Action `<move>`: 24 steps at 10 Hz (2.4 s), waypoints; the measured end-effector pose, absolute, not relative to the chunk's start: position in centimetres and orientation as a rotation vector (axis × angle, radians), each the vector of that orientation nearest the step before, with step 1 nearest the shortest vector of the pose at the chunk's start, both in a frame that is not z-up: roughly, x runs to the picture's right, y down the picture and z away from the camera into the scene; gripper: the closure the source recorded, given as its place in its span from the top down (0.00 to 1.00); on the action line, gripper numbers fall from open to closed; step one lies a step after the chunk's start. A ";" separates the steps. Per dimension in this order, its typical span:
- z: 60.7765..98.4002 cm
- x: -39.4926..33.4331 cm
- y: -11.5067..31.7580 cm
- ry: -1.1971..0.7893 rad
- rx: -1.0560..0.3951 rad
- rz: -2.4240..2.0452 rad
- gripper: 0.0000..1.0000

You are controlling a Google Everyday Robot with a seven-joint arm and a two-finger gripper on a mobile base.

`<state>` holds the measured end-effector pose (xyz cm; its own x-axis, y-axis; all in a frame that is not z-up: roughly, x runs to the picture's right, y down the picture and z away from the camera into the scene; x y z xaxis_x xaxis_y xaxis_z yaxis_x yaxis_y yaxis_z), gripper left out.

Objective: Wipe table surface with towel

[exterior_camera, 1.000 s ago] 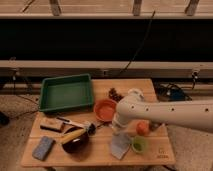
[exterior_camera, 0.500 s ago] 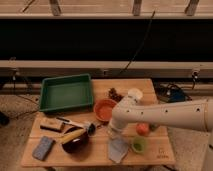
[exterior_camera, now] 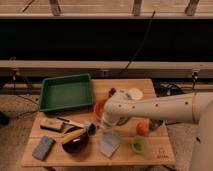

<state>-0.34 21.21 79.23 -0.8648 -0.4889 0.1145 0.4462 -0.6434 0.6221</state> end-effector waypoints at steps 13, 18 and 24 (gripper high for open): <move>77.5 6.2 27.3 -0.940 0.041 -2.371 0.00; 77.5 -0.1 23.2 -0.927 0.135 -2.470 0.00; 80.3 0.8 18.3 -0.855 0.099 -2.459 0.00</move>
